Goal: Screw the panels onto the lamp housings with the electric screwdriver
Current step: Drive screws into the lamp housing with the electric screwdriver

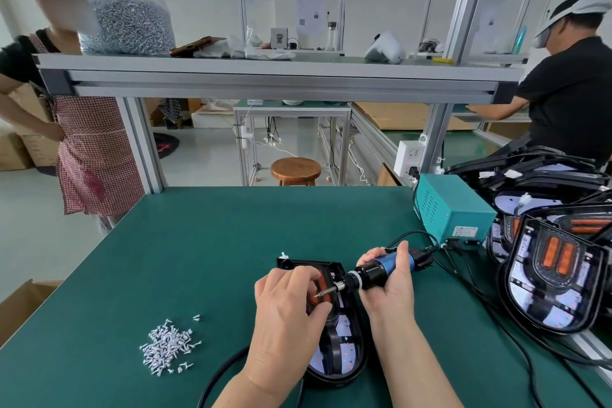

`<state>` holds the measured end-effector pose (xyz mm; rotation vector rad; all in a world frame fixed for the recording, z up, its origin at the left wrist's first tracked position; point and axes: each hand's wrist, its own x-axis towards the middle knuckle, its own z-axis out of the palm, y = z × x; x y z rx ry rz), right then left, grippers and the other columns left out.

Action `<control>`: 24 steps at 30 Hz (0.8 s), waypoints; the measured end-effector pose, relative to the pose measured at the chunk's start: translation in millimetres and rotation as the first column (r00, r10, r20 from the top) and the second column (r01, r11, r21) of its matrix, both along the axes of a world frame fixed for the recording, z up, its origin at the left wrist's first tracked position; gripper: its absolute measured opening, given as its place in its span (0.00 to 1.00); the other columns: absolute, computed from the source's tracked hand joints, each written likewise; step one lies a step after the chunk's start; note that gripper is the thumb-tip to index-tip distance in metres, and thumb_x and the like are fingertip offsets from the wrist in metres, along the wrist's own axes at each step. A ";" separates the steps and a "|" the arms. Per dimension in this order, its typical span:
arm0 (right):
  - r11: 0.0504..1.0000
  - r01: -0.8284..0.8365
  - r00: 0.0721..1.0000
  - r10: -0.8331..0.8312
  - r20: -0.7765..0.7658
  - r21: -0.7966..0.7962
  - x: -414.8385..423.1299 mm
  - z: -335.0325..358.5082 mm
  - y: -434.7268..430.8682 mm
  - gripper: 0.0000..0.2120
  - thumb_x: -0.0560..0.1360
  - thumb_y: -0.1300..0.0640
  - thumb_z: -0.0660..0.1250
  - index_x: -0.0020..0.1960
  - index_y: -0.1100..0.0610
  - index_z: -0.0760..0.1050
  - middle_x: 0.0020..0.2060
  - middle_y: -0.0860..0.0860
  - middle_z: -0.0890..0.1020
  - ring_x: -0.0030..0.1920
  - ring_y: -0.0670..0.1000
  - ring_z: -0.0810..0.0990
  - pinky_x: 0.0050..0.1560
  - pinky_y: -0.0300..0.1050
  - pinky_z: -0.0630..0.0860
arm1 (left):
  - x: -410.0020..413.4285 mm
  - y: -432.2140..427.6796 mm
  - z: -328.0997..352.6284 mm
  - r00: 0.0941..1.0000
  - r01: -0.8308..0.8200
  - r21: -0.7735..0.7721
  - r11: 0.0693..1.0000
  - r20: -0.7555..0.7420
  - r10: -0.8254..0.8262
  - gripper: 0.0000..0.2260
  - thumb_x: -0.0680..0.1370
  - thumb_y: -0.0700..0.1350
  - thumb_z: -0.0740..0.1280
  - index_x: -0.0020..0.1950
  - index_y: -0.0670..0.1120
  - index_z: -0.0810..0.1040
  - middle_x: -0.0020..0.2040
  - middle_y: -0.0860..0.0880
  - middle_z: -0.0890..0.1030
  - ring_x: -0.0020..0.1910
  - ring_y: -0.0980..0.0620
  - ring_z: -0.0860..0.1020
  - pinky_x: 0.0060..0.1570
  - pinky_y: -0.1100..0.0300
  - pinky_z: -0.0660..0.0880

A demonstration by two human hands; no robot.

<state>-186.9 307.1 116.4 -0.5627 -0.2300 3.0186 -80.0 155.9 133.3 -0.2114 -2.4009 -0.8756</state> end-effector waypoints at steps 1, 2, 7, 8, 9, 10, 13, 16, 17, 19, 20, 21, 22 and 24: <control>1.000 -0.004 1.000 0.004 -0.002 -0.002 0.5 0.2 0.3 0.18 0.77 0.46 0.72 0.52 0.56 0.68 0.37 0.49 0.75 0.34 0.46 0.74 0.41 0.37 0.73 | 0.4 -1.5 -0.2 1.000 -0.021 0.031 0.999 -0.005 0.022 0.13 0.69 0.47 0.76 0.50 0.54 0.76 0.42 0.62 0.75 0.49 0.60 0.70 0.56 0.62 0.62; 1.000 -0.010 1.000 0.010 -0.004 0.002 1.0 0.2 0.9 0.17 0.76 0.46 0.72 0.51 0.55 0.68 0.37 0.49 0.75 0.34 0.46 0.74 0.41 0.36 0.73 | 0.5 -3.6 -0.7 0.998 -0.056 0.077 0.995 -0.004 0.057 0.13 0.70 0.51 0.75 0.50 0.56 0.75 0.44 0.63 0.75 0.50 0.61 0.69 0.55 0.62 0.61; 1.000 -0.022 1.000 0.022 0.001 0.005 2.2 1.9 2.9 0.16 0.76 0.46 0.73 0.48 0.55 0.70 0.36 0.48 0.76 0.33 0.46 0.75 0.41 0.37 0.74 | -14.8 -24.5 -1.8 0.916 -0.313 0.496 0.810 0.383 0.119 0.14 0.75 0.57 0.70 0.56 0.53 0.73 0.51 0.56 0.76 0.51 0.58 0.75 0.51 0.58 0.68; 1.000 -0.023 1.000 0.023 0.007 0.012 1.5 2.7 2.8 0.17 0.76 0.46 0.73 0.48 0.56 0.70 0.36 0.48 0.75 0.34 0.46 0.74 0.41 0.37 0.73 | -18.3 -27.8 -2.8 0.878 -0.340 0.506 0.793 0.473 0.075 0.17 0.75 0.58 0.69 0.58 0.52 0.72 0.50 0.54 0.76 0.50 0.60 0.75 0.49 0.57 0.68; 0.999 -0.026 1.000 0.026 0.014 0.021 0.9 3.4 2.5 0.17 0.76 0.45 0.73 0.48 0.56 0.70 0.36 0.48 0.75 0.33 0.46 0.74 0.41 0.38 0.73 | -20.2 -29.8 -4.5 0.847 -0.342 0.488 0.803 0.531 0.038 0.19 0.75 0.60 0.69 0.60 0.52 0.72 0.49 0.53 0.77 0.49 0.61 0.74 0.48 0.57 0.69; 0.999 -0.029 0.999 0.028 0.018 0.028 0.2 3.9 2.3 0.17 0.76 0.45 0.73 0.48 0.56 0.70 0.35 0.49 0.75 0.33 0.46 0.74 0.40 0.38 0.72 | -20.8 -30.5 -6.0 0.828 -0.331 0.480 0.812 0.560 0.006 0.21 0.74 0.61 0.70 0.61 0.52 0.72 0.48 0.52 0.78 0.49 0.60 0.75 0.46 0.57 0.70; 0.999 -0.030 0.999 0.029 0.015 0.035 -1.1 5.5 3.2 0.17 0.76 0.45 0.73 0.48 0.56 0.70 0.35 0.48 0.75 0.31 0.46 0.74 0.38 0.37 0.72 | -20.2 -29.6 -7.6 0.811 -0.269 0.547 0.792 0.572 -0.120 0.30 0.63 0.65 0.71 0.60 0.53 0.73 0.47 0.50 0.84 0.46 0.54 0.82 0.49 0.55 0.78; 0.998 -0.010 1.000 0.009 0.013 0.057 -0.3 8.4 4.3 0.17 0.76 0.45 0.72 0.47 0.56 0.70 0.35 0.48 0.75 0.30 0.46 0.74 0.37 0.37 0.73 | -21.3 -33.1 -10.6 0.806 -0.217 0.606 0.765 0.553 -0.211 0.31 0.60 0.63 0.72 0.61 0.57 0.73 0.44 0.50 0.86 0.45 0.53 0.85 0.55 0.48 0.79; 0.997 0.002 1.000 -0.003 0.013 0.071 0.0 10.6 4.4 0.16 0.76 0.45 0.72 0.47 0.56 0.70 0.34 0.48 0.75 0.30 0.46 0.75 0.37 0.37 0.73 | -21.5 -34.0 -11.5 0.805 -0.205 0.615 0.761 0.548 -0.226 0.29 0.61 0.63 0.72 0.60 0.60 0.72 0.44 0.50 0.86 0.45 0.52 0.85 0.55 0.47 0.79; 0.994 0.029 1.000 -0.030 0.007 0.110 0.4 17.0 3.5 0.16 0.76 0.46 0.73 0.46 0.55 0.70 0.33 0.48 0.75 0.29 0.46 0.75 0.35 0.37 0.74 | -21.5 -33.9 -13.2 0.812 -0.198 0.619 0.760 0.538 -0.228 0.25 0.61 0.63 0.71 0.57 0.65 0.71 0.43 0.51 0.86 0.44 0.51 0.85 0.54 0.47 0.79; 0.991 0.047 0.999 -0.048 0.001 0.128 -0.1 21.4 2.5 0.16 0.76 0.46 0.73 0.47 0.55 0.70 0.33 0.48 0.76 0.29 0.46 0.76 0.34 0.37 0.75 | -21.7 -33.3 -13.7 0.815 -0.202 0.612 0.764 0.538 -0.215 0.23 0.61 0.64 0.70 0.55 0.67 0.70 0.42 0.51 0.86 0.44 0.52 0.85 0.54 0.48 0.79; 0.987 0.070 0.998 -0.070 -0.005 0.144 -0.6 26.1 1.6 0.16 0.75 0.46 0.74 0.47 0.55 0.70 0.33 0.48 0.76 0.30 0.46 0.77 0.33 0.38 0.76 | -22.3 -32.5 -13.8 0.817 -0.206 0.605 0.769 0.539 -0.205 0.23 0.61 0.64 0.69 0.54 0.68 0.71 0.42 0.53 0.86 0.43 0.54 0.84 0.53 0.49 0.79; 0.981 0.095 0.996 -0.094 -0.013 0.167 -1.7 31.1 0.3 0.16 0.75 0.46 0.74 0.48 0.55 0.70 0.33 0.48 0.76 0.30 0.46 0.77 0.33 0.38 0.76 | -23.0 -31.9 -13.9 0.816 -0.204 0.602 0.772 0.540 -0.205 0.22 0.61 0.64 0.69 0.55 0.68 0.72 0.41 0.54 0.86 0.43 0.55 0.84 0.53 0.49 0.79; 0.958 0.141 0.990 -0.134 -0.046 0.249 -5.3 42.4 -4.1 0.16 0.76 0.48 0.74 0.51 0.55 0.70 0.35 0.48 0.76 0.31 0.46 0.77 0.35 0.39 0.77 | -23.7 -31.0 -13.9 0.821 -0.186 0.607 0.773 0.528 -0.217 0.20 0.62 0.63 0.69 0.53 0.67 0.74 0.42 0.55 0.86 0.43 0.55 0.84 0.54 0.49 0.79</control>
